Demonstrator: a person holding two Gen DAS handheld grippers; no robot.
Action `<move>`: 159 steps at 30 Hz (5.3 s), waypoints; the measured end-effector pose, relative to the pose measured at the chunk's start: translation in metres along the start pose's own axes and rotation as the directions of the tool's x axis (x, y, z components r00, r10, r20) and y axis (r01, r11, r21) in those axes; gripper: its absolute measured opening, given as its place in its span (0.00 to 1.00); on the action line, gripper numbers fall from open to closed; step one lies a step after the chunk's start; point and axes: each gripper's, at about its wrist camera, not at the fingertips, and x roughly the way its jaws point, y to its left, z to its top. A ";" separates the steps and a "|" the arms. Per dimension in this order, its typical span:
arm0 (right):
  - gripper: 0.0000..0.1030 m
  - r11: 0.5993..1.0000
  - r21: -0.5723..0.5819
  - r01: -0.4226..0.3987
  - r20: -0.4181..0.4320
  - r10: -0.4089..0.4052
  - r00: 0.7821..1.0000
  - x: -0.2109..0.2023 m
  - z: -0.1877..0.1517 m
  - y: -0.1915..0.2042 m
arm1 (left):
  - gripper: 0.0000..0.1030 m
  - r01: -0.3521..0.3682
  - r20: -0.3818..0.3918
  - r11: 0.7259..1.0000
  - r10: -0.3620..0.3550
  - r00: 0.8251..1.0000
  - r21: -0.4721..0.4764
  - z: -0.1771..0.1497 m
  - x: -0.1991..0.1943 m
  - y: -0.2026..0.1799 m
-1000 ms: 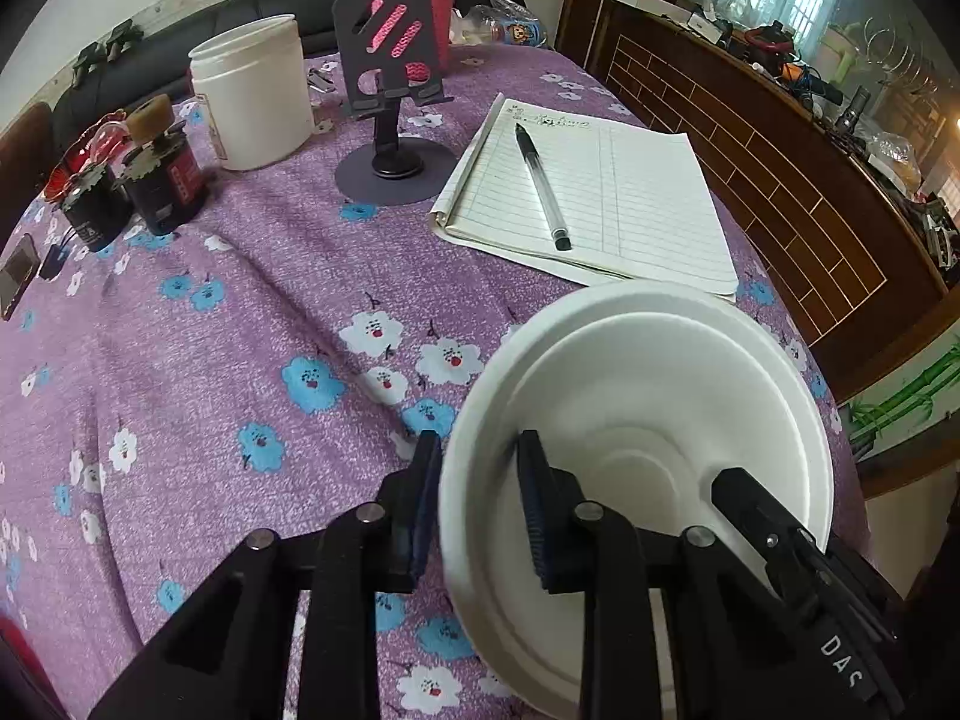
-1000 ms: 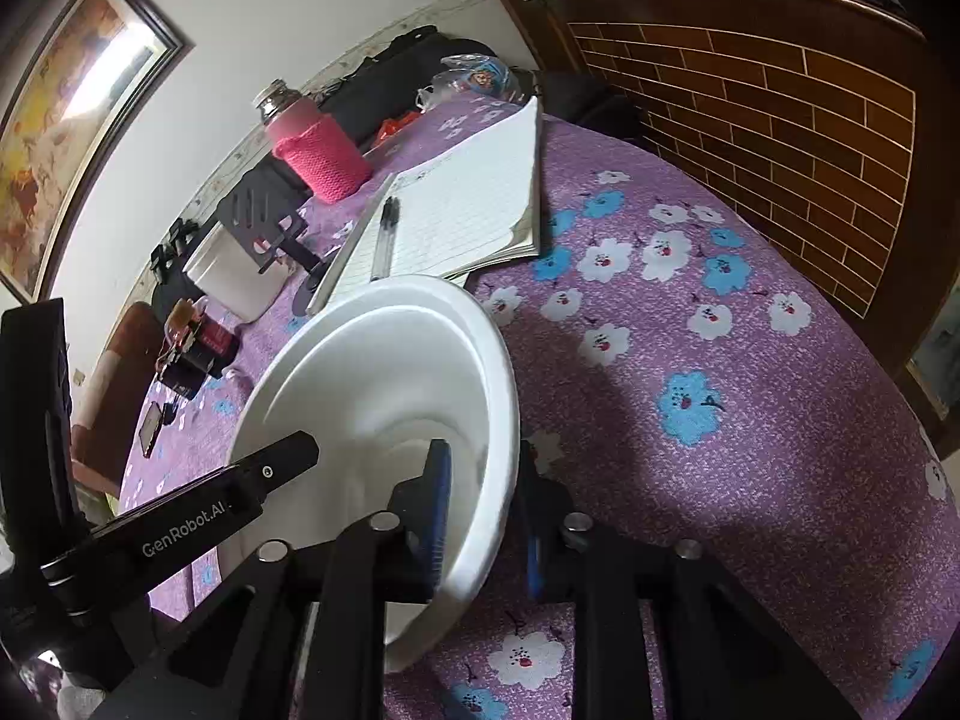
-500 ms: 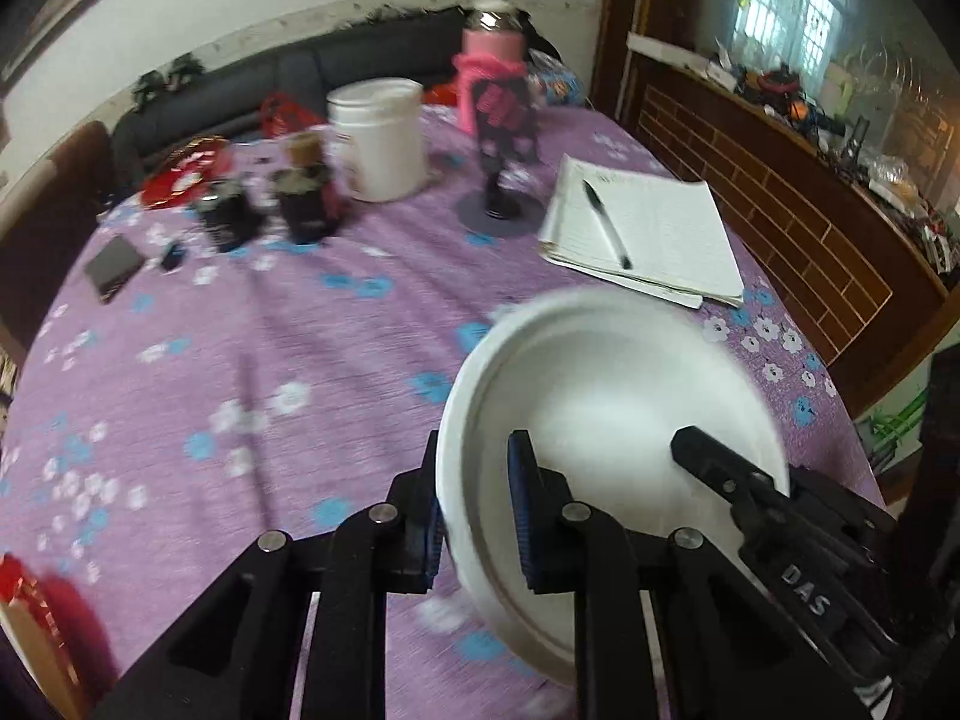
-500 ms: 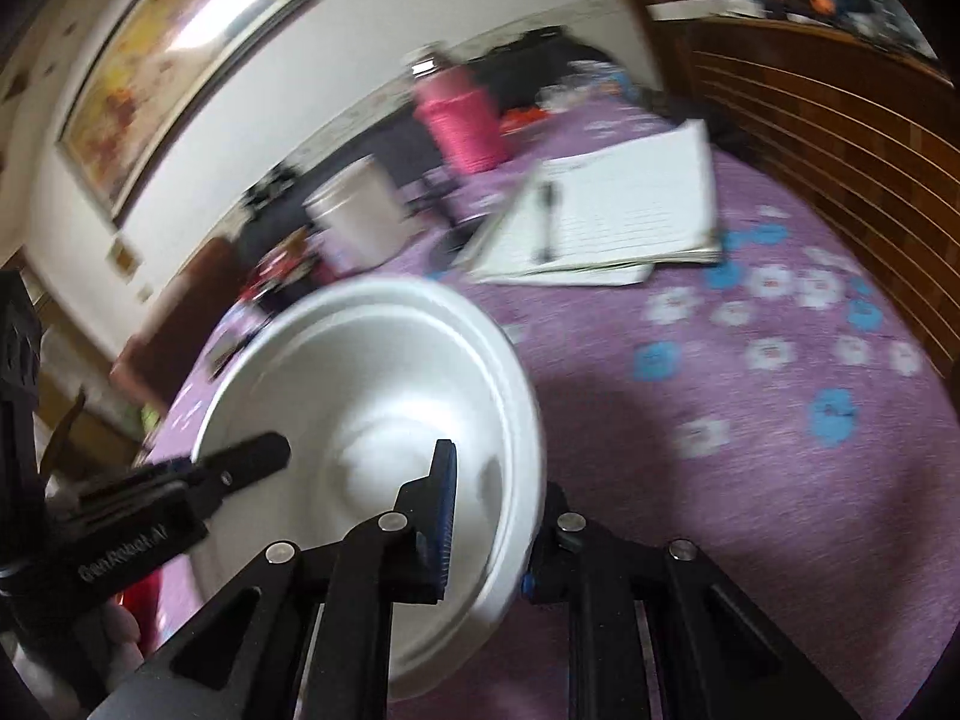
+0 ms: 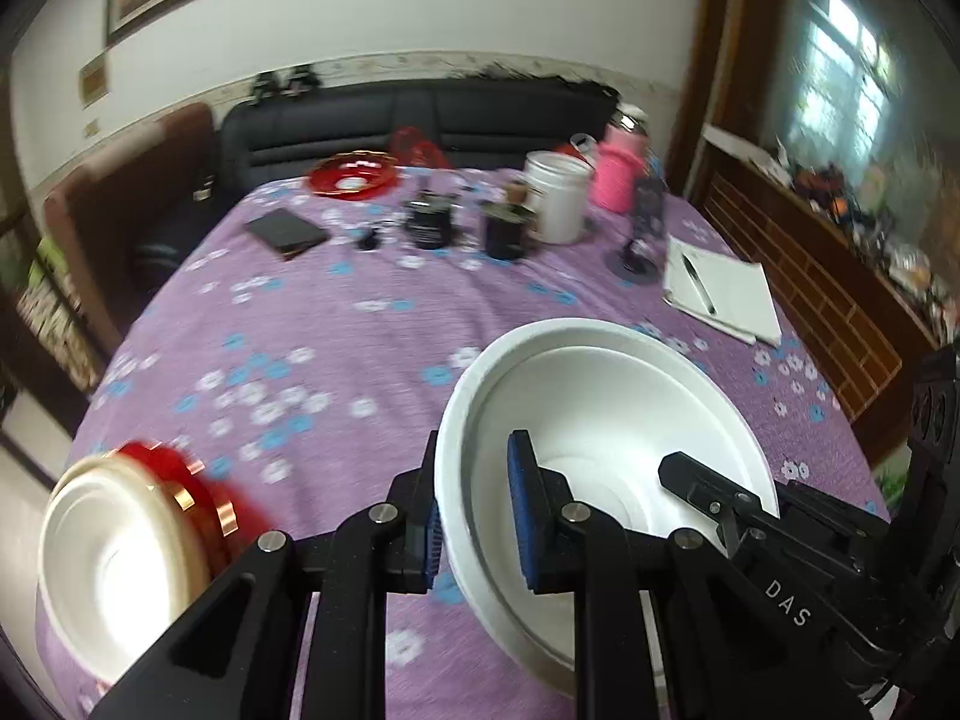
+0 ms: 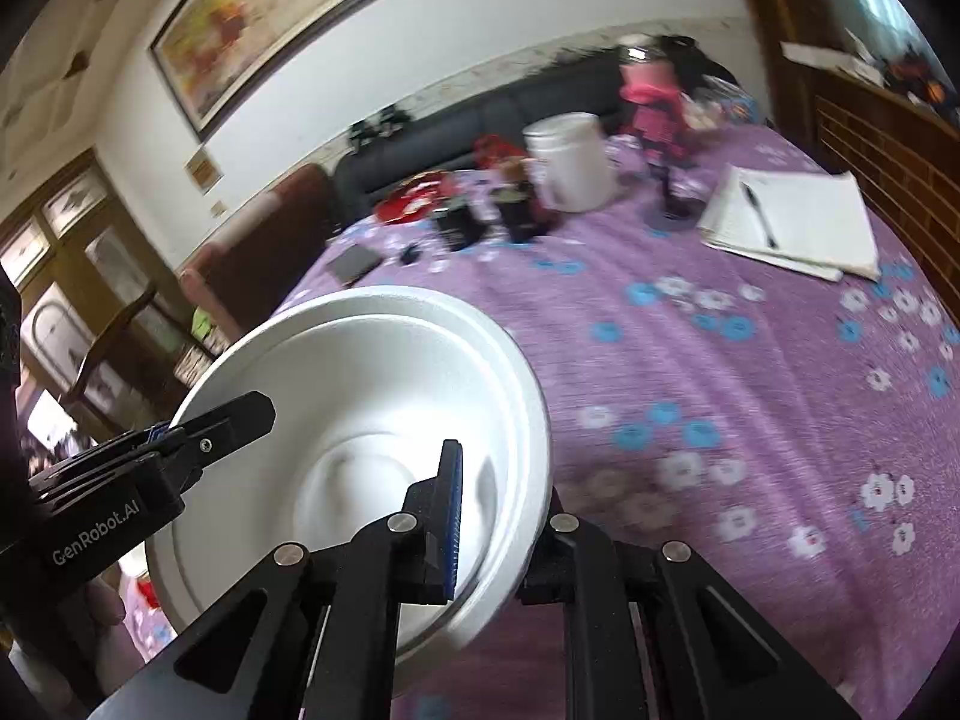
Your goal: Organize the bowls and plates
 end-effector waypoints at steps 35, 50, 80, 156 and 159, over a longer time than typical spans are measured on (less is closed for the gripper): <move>0.14 0.921 -0.380 -0.090 -0.139 0.039 0.990 0.097 -0.039 0.260 | 0.19 -0.256 0.010 0.883 0.283 0.959 -0.393 -0.070 -0.063 0.248; 0.17 0.920 -0.390 -0.038 -0.129 -0.014 0.991 0.114 -0.043 0.265 | 0.20 -0.309 0.029 0.876 0.343 0.939 -0.369 -0.069 -0.059 0.248; 0.69 0.982 -0.186 0.029 0.055 -0.019 0.998 0.058 -0.051 0.223 | 0.79 -0.422 0.172 0.834 0.502 0.848 -0.355 -0.063 -0.102 0.216; 0.89 0.959 -0.216 0.184 0.245 -0.129 0.961 -0.012 -0.081 0.184 | 1.00 -0.220 0.390 0.952 0.289 0.875 -0.212 -0.074 -0.120 0.093; 0.89 0.949 -0.252 0.189 0.247 -0.125 0.961 -0.009 -0.078 0.190 | 1.00 -0.231 0.373 0.953 0.291 0.881 -0.196 -0.070 -0.113 0.096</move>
